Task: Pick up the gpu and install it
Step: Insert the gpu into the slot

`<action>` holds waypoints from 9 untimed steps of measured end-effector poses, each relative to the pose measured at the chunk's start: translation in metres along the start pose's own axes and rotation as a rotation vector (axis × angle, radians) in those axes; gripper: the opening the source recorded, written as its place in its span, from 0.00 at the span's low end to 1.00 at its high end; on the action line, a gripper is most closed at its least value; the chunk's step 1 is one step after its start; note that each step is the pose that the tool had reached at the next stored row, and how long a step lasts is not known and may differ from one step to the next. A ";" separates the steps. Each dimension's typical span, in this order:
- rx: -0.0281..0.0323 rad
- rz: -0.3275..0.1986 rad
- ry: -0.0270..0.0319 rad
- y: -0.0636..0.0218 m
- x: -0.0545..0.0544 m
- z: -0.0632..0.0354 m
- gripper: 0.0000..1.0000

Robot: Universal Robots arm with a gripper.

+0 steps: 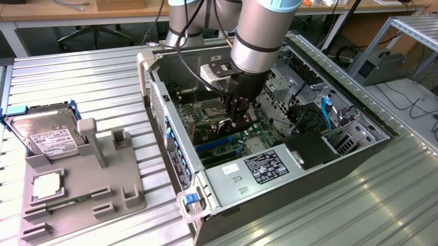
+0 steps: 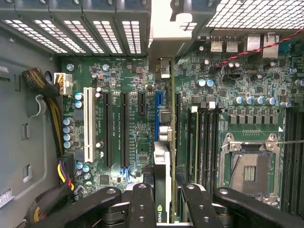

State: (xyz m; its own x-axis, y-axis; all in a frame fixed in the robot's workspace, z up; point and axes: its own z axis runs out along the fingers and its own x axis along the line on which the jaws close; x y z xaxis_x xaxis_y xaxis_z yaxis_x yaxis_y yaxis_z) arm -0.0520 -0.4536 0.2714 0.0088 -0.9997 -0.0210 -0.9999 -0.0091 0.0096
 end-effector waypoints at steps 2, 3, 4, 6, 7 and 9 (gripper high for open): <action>0.0000 0.000 0.0000 0.0013 0.000 0.0000 0.27; 0.0001 0.000 0.0000 0.0022 0.001 0.0000 0.27; 0.0002 0.000 0.0000 0.0030 0.001 0.0000 0.27; 0.0004 0.000 0.0000 0.0045 0.001 0.0000 0.27; 0.0005 0.000 0.0000 0.0052 0.001 0.0000 0.27; 0.0008 0.000 0.0000 0.0067 0.001 0.0000 0.27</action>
State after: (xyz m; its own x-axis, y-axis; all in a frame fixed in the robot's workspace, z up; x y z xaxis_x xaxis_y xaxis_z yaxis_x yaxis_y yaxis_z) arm -0.0586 -0.4547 0.2714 0.0092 -0.9997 -0.0210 -0.9999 -0.0094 0.0088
